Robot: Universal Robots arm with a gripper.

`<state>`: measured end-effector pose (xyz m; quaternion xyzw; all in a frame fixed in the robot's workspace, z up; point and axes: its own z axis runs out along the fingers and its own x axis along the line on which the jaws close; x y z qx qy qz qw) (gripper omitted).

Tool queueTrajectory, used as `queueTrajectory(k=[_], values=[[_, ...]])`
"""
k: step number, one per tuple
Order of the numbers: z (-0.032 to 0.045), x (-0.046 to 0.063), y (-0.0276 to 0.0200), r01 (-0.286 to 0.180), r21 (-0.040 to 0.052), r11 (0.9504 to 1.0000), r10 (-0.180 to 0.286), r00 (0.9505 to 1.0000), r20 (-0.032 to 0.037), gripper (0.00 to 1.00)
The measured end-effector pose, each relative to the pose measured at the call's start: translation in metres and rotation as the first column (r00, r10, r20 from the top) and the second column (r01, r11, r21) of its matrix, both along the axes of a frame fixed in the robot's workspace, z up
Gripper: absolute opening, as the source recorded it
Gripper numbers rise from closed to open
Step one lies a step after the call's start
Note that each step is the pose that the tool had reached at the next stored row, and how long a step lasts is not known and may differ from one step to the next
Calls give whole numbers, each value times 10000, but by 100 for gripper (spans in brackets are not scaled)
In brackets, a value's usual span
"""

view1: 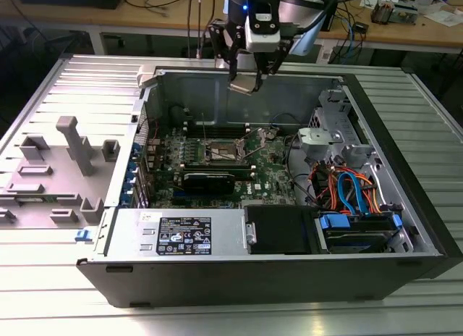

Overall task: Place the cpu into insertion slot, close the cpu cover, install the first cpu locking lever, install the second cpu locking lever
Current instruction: 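Place the cpu into insertion slot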

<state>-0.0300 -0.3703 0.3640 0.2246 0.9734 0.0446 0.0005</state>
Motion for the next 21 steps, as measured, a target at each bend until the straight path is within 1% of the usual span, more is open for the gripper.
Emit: queueTrajectory(k=[1,2,4,6,7,21], values=[[-11,0,0,337,-1,9994,-337,9994,0,54],[-17,0,0,574,-1,9983,-574,9983,0,54],[-32,0,0,1053,-4,9944,-1053,9944,0,54],[-40,0,0,1343,-6,9909,-1343,9909,1,54],[-40,0,-1,1405,-7,9901,-1405,9901,0,54],[-41,0,0,1422,-6,9898,-1422,9898,1,54]])
